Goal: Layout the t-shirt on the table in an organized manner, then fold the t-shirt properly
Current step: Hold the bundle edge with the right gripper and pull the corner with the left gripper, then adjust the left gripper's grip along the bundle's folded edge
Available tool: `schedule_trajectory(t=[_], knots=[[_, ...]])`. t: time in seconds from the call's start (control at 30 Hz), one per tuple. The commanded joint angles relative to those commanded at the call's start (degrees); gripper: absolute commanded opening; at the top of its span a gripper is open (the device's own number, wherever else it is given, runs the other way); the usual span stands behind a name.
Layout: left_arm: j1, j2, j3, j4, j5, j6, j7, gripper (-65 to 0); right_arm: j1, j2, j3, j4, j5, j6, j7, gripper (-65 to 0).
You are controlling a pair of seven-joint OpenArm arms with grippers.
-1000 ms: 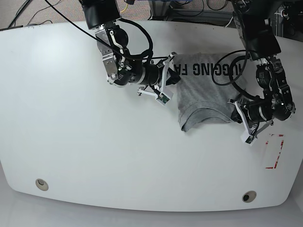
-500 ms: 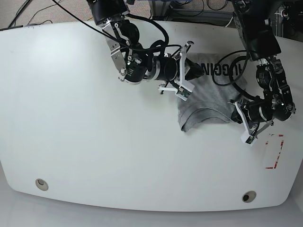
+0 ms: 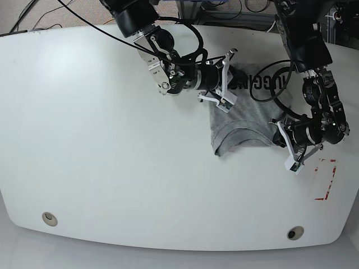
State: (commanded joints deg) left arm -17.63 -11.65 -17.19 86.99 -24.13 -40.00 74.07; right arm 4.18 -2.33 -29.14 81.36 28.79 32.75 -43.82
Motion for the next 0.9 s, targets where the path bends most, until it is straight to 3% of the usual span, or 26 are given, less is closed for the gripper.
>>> schedule_trajectory(t=[0.5, 0.73, 0.8, 0.9], knots=[[-5.63, 0.00, 0.00, -2.29, 0.18, 0.00, -0.09, -60.1, -0.44, 1.49, 0.09, -0.79, 0.00, 0.00, 0.35, -64.4], [-6.15, -0.26, 0.09, -7.03, 0.18, 0.00, -2.55, -60.1, -0.44, 1.49, 0.00, -0.79, -0.09, 0.00, 0.35, -64.4], [-5.98, -0.26, 0.09, -6.86, 0.09, 0.00, -2.20, -58.1, -0.44, 1.49, 0.00, -0.79, -0.26, 0.00, 0.35, -64.4], [-5.89, -1.32, -0.09, -6.77, -0.26, 0.00, -0.53, -50.0, -0.44, 1.49, 0.00, -0.79, -0.26, 0.00, 0.35, -64.4]])
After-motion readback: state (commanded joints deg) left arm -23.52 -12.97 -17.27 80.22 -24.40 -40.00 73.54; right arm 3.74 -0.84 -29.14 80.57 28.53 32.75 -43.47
